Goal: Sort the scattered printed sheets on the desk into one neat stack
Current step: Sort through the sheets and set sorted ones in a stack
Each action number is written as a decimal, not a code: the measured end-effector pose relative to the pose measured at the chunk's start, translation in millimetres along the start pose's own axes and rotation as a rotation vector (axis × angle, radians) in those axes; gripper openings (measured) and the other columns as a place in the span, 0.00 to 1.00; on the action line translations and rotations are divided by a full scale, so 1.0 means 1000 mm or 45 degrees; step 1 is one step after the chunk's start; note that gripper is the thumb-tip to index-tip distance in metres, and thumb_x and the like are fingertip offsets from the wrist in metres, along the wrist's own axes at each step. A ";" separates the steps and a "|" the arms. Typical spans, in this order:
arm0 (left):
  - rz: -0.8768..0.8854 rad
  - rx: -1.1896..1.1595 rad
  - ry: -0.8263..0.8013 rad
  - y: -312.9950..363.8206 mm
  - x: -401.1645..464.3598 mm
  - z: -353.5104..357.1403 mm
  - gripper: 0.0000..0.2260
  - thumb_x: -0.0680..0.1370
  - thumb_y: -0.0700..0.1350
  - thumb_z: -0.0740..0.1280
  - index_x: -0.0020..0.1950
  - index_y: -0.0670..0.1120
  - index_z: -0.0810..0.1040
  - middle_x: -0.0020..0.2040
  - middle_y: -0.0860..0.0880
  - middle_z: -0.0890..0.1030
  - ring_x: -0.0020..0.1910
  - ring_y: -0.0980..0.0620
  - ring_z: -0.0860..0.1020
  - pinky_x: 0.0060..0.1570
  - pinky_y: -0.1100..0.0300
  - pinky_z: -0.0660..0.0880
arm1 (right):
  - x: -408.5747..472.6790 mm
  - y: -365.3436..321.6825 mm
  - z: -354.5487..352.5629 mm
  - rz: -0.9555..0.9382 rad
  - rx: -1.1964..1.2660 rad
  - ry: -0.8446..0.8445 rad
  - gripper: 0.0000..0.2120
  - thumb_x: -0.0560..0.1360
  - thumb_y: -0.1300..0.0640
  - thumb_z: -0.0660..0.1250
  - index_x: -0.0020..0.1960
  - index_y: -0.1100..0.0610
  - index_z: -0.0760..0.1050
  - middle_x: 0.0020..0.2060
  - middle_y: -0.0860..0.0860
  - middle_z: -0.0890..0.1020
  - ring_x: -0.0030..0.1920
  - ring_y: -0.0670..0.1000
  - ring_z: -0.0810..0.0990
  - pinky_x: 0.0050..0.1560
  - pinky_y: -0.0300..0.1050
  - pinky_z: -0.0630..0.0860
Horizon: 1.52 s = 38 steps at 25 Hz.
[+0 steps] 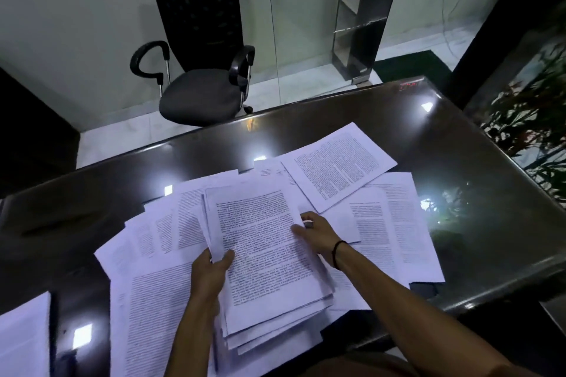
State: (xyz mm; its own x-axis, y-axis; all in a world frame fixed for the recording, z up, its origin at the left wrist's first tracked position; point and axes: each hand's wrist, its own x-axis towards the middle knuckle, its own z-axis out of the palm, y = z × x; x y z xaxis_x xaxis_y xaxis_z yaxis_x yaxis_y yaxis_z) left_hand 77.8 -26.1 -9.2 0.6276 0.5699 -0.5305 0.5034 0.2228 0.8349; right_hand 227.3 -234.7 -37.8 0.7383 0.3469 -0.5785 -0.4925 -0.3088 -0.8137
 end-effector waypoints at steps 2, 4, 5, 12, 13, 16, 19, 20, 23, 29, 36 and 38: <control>-0.022 -0.043 0.077 -0.005 0.004 0.012 0.19 0.79 0.40 0.72 0.69 0.42 0.77 0.58 0.47 0.83 0.57 0.46 0.81 0.64 0.51 0.74 | 0.022 -0.003 -0.031 0.160 0.083 0.261 0.16 0.74 0.54 0.73 0.59 0.57 0.74 0.54 0.58 0.81 0.50 0.56 0.80 0.54 0.53 0.78; -0.049 -0.052 0.187 -0.010 0.008 0.019 0.17 0.79 0.39 0.72 0.67 0.40 0.78 0.55 0.47 0.83 0.55 0.44 0.81 0.60 0.53 0.74 | 0.048 -0.010 -0.070 0.226 -0.031 0.651 0.29 0.72 0.49 0.75 0.66 0.60 0.69 0.61 0.60 0.76 0.60 0.60 0.77 0.58 0.52 0.74; -0.068 -0.049 0.232 -0.011 0.010 0.023 0.17 0.78 0.39 0.72 0.67 0.40 0.79 0.55 0.46 0.83 0.56 0.43 0.81 0.59 0.53 0.73 | 0.061 -0.017 -0.090 0.265 -0.067 0.798 0.34 0.71 0.48 0.76 0.69 0.62 0.67 0.65 0.63 0.72 0.64 0.63 0.73 0.62 0.54 0.72; -0.113 0.007 0.327 0.000 0.023 0.050 0.20 0.78 0.41 0.73 0.69 0.39 0.77 0.61 0.45 0.81 0.59 0.44 0.79 0.64 0.49 0.72 | 0.142 -0.058 -0.151 0.579 -0.435 1.054 0.51 0.65 0.48 0.79 0.76 0.60 0.53 0.71 0.61 0.60 0.65 0.61 0.66 0.63 0.56 0.72; -0.119 0.018 0.329 0.002 0.027 0.053 0.20 0.78 0.41 0.73 0.69 0.39 0.77 0.62 0.44 0.82 0.59 0.43 0.79 0.65 0.48 0.73 | 0.153 -0.057 -0.151 0.606 -0.468 1.070 0.51 0.66 0.50 0.79 0.77 0.60 0.51 0.72 0.60 0.58 0.66 0.61 0.67 0.63 0.55 0.72; -0.126 0.029 0.347 0.009 0.035 0.057 0.21 0.78 0.41 0.74 0.69 0.38 0.77 0.63 0.42 0.82 0.61 0.41 0.79 0.66 0.47 0.73 | 0.172 -0.053 -0.149 0.653 -0.529 1.176 0.47 0.73 0.53 0.74 0.79 0.60 0.46 0.73 0.59 0.60 0.61 0.58 0.74 0.60 0.52 0.75; -0.118 0.031 0.316 0.016 0.040 0.063 0.21 0.78 0.41 0.73 0.70 0.39 0.77 0.63 0.42 0.81 0.60 0.42 0.79 0.65 0.48 0.72 | 0.172 -0.051 -0.147 0.579 -0.434 1.173 0.52 0.70 0.56 0.76 0.79 0.61 0.43 0.69 0.63 0.64 0.58 0.59 0.77 0.58 0.51 0.77; -0.112 0.025 0.303 0.020 0.039 0.065 0.21 0.78 0.40 0.73 0.70 0.38 0.76 0.62 0.42 0.81 0.59 0.43 0.79 0.64 0.50 0.72 | 0.169 -0.052 -0.146 0.542 -0.357 1.166 0.54 0.69 0.58 0.77 0.80 0.61 0.42 0.68 0.64 0.65 0.57 0.59 0.78 0.58 0.51 0.77; -0.085 0.012 0.264 0.032 0.033 0.065 0.20 0.78 0.39 0.72 0.70 0.39 0.76 0.60 0.43 0.81 0.57 0.45 0.78 0.61 0.53 0.71 | 0.164 -0.053 -0.140 0.478 -0.126 1.091 0.55 0.70 0.59 0.76 0.79 0.60 0.37 0.71 0.63 0.67 0.63 0.63 0.77 0.64 0.54 0.75; 0.007 -0.021 0.256 0.045 0.023 0.043 0.21 0.79 0.40 0.71 0.72 0.42 0.75 0.61 0.47 0.80 0.58 0.46 0.78 0.62 0.53 0.72 | 0.149 -0.050 -0.147 0.352 0.072 0.966 0.24 0.70 0.61 0.74 0.64 0.64 0.74 0.63 0.60 0.79 0.61 0.62 0.79 0.62 0.51 0.77; 0.083 0.125 0.142 0.071 -0.005 -0.010 0.17 0.78 0.47 0.72 0.67 0.50 0.79 0.57 0.52 0.85 0.55 0.49 0.83 0.60 0.45 0.79 | 0.115 -0.076 -0.138 -0.038 0.149 0.553 0.12 0.67 0.69 0.73 0.50 0.61 0.82 0.49 0.59 0.85 0.46 0.56 0.83 0.46 0.56 0.81; 0.135 0.196 0.008 0.086 -0.015 -0.018 0.10 0.78 0.45 0.72 0.59 0.52 0.82 0.48 0.58 0.87 0.47 0.57 0.85 0.50 0.56 0.80 | 0.091 -0.092 -0.119 -0.176 -0.033 0.310 0.11 0.70 0.69 0.72 0.51 0.59 0.82 0.48 0.57 0.85 0.43 0.54 0.83 0.42 0.50 0.81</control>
State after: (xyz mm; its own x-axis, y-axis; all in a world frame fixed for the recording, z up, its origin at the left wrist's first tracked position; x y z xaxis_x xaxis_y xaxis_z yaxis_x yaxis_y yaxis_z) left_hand 101.1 -1.6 73.8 0.6783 0.5889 -0.4393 0.5198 0.0380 0.8534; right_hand 395.2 -280.4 -8.8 0.8883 0.1652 -0.4286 -0.3697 -0.2966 -0.8806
